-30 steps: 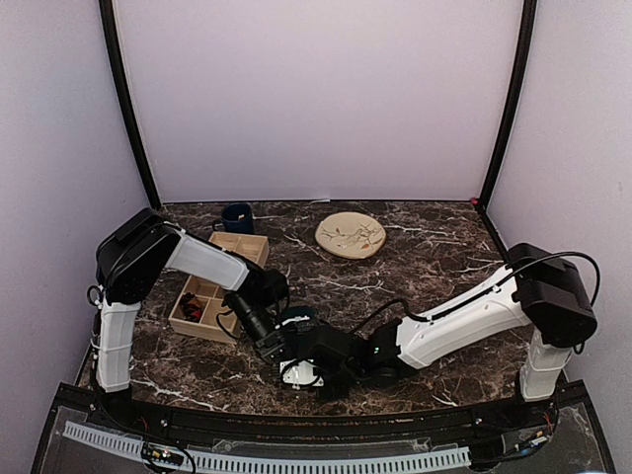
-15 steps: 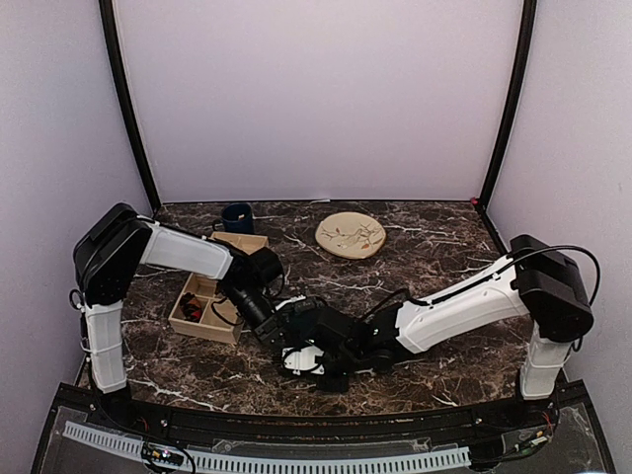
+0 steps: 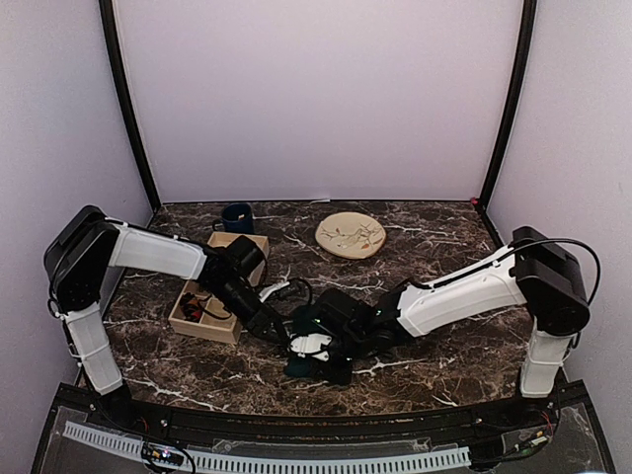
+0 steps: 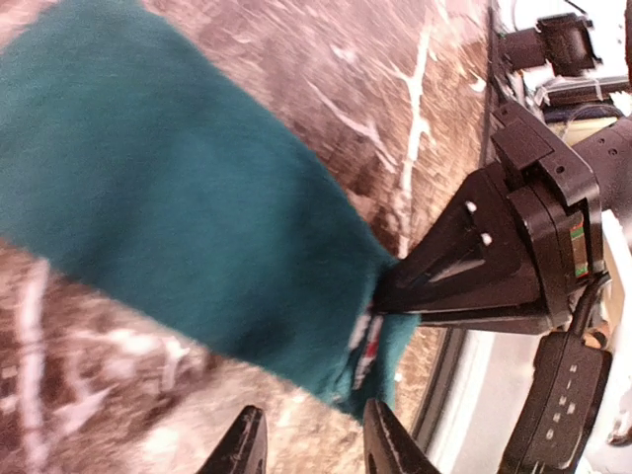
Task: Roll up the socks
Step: Roll the sock at the center of the board.
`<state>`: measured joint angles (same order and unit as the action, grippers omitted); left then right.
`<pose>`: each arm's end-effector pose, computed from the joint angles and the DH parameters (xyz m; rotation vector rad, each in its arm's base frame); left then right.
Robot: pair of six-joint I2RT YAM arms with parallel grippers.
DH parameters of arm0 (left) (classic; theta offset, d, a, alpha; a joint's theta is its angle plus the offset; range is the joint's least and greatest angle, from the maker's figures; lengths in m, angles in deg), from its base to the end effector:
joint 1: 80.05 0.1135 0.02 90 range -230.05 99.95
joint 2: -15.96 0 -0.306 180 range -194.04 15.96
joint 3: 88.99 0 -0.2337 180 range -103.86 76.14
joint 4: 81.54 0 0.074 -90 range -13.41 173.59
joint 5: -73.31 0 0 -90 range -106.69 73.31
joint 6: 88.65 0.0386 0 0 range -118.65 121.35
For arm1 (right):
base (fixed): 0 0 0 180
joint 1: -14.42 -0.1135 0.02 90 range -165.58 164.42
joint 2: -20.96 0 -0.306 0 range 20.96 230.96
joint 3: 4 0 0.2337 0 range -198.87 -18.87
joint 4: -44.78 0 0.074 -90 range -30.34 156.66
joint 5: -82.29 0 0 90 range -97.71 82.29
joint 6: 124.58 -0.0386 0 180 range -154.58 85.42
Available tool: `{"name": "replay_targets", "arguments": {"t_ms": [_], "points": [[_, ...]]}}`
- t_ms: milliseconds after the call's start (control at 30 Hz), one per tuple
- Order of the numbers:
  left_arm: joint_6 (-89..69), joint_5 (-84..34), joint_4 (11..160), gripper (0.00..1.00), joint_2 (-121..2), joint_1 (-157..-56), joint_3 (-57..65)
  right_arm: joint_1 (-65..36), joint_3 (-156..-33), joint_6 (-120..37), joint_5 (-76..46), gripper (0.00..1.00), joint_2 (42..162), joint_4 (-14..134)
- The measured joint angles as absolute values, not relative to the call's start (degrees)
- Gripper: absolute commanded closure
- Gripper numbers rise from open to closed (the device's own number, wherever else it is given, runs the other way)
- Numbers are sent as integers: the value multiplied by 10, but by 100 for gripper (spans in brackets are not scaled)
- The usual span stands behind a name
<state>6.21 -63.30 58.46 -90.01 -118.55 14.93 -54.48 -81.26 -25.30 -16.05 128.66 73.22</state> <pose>0.2497 -0.2345 0.1968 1.2197 2.4955 -1.2841 0.1289 0.3495 0.1906 -1.7383 2.0532 0.5425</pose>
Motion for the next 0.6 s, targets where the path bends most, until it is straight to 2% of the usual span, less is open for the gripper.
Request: {"name": "replay_targets", "arguments": {"t_ms": [333, 600], "points": [[-3, -533, 705, 63, -816, -1181, 241, -494, -823, -311, -278, 100, 1296, 764], [-45, -489, 808, 59, -718, -1185, 333, -455, -869, -330, -385, 100, 1340, 812]]}}
